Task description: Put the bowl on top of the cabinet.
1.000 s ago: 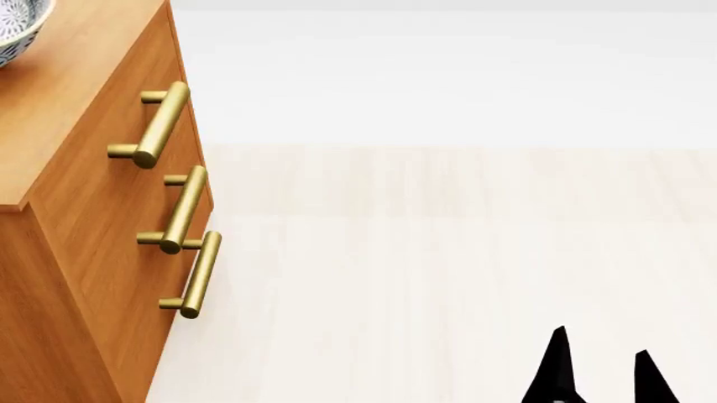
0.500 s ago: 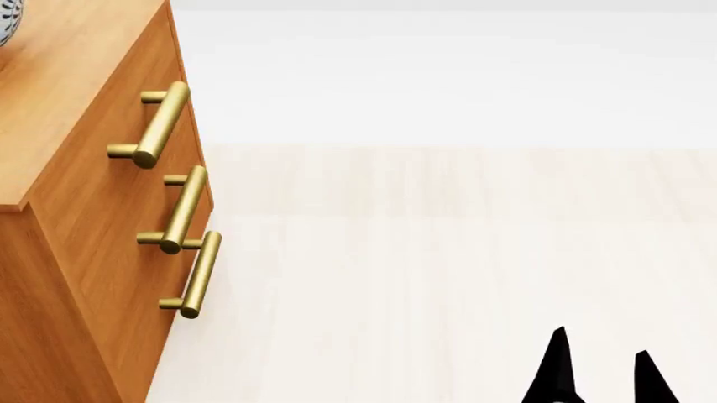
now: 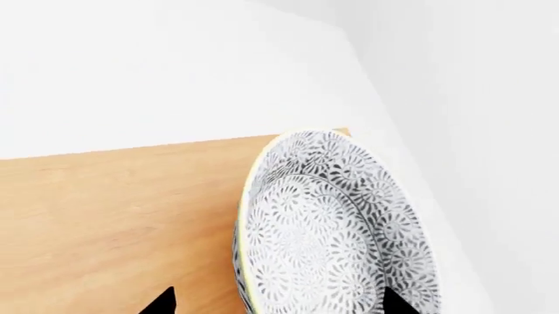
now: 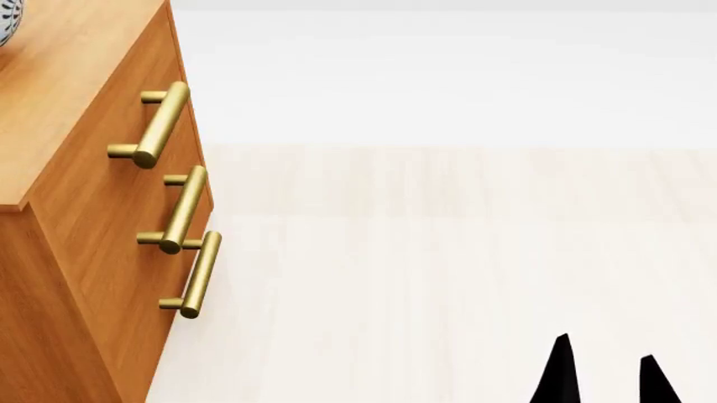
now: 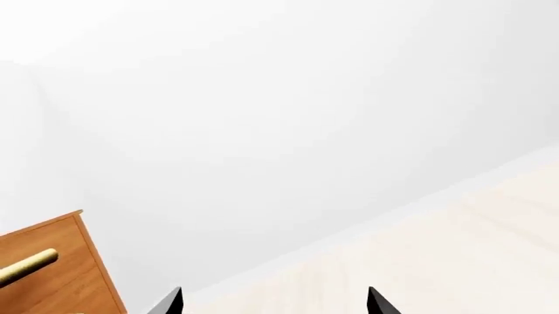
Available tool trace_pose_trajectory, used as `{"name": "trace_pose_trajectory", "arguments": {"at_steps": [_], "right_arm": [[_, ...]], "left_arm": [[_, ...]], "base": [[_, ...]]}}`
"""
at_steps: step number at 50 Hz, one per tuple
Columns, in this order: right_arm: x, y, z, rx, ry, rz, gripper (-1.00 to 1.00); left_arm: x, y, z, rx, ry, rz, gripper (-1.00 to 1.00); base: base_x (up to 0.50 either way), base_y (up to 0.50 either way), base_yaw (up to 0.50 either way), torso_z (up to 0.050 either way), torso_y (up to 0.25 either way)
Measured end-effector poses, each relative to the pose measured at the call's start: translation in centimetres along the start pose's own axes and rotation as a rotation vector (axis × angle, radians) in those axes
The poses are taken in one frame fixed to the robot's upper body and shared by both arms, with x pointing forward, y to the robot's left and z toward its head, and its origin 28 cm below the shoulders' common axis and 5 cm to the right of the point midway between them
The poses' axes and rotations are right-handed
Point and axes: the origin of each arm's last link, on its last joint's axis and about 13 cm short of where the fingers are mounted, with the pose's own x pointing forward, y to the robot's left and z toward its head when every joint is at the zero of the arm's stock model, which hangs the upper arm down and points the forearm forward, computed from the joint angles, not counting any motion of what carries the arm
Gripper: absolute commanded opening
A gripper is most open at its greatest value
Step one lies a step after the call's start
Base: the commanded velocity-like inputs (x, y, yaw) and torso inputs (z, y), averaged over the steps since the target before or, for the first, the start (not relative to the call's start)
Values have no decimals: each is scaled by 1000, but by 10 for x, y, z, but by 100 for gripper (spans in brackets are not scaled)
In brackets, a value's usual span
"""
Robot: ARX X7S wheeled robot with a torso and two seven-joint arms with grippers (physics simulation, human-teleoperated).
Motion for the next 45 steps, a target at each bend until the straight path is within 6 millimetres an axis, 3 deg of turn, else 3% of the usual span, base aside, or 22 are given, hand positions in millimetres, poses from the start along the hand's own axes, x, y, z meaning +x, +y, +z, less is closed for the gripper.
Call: {"name": "trace_pose_trajectory", "arguments": {"at_steps": [20,45], "right_arm": [[-9,6,7,-1,-29,33,100],[-11,10,6,-9,-28,54,100]], "left_arm": [[-57,0,-2,142,-241,-44,100],[-105,-4,-27,344,-472,-187,100]], "base": [[0,0,0,0,0],[0,0,0,0,0]]}}
